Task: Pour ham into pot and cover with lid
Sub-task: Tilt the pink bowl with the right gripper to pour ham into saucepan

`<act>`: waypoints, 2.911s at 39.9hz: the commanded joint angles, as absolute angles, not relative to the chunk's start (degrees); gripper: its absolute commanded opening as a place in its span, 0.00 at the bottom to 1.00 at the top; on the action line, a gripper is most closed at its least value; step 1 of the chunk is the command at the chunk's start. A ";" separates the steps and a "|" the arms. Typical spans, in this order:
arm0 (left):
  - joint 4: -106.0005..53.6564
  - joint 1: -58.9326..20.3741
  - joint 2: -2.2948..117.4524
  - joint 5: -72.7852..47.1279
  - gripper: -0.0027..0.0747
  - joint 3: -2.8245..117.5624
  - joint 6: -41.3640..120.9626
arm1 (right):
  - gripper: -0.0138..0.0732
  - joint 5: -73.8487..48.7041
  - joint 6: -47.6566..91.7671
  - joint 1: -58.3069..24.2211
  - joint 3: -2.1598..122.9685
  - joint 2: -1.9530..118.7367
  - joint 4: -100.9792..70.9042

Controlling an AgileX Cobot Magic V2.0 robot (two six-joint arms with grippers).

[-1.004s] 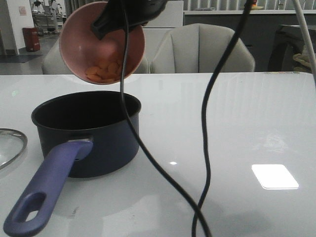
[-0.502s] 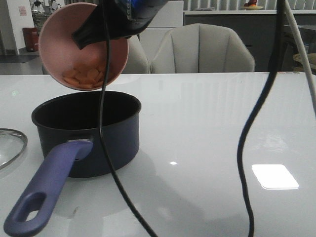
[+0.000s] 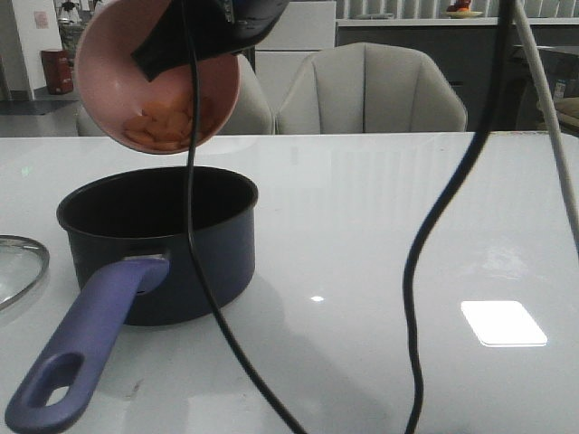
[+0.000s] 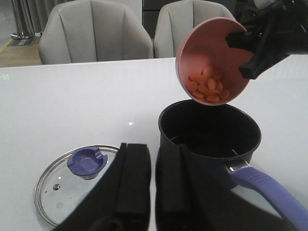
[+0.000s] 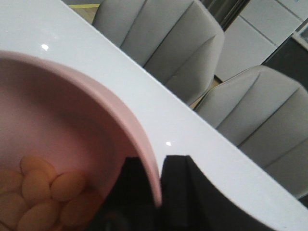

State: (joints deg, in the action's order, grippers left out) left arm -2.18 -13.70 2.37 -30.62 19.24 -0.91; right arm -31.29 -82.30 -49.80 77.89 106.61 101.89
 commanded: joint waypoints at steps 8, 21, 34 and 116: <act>-2.86 -13.66 3.04 -26.73 0.22 20.66 -1.23 | 0.32 -37.86 -69.64 -52.42 79.48 102.66 105.21; -2.86 -13.66 3.04 -26.73 0.22 20.66 -1.23 | 0.32 -38.58 -52.14 -52.60 79.48 102.66 105.21; -2.86 -13.66 3.04 -26.73 0.22 20.66 -1.23 | 0.32 -27.71 -37.93 -52.60 80.23 102.79 105.21; -2.86 -13.66 3.04 -26.85 0.22 20.66 -1.23 | 0.32 -9.86 -77.48 -42.28 81.89 100.38 77.81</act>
State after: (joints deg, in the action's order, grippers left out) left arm -2.18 -13.70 2.37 -31.11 19.24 -0.91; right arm -13.03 -81.94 -44.03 79.80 104.50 80.98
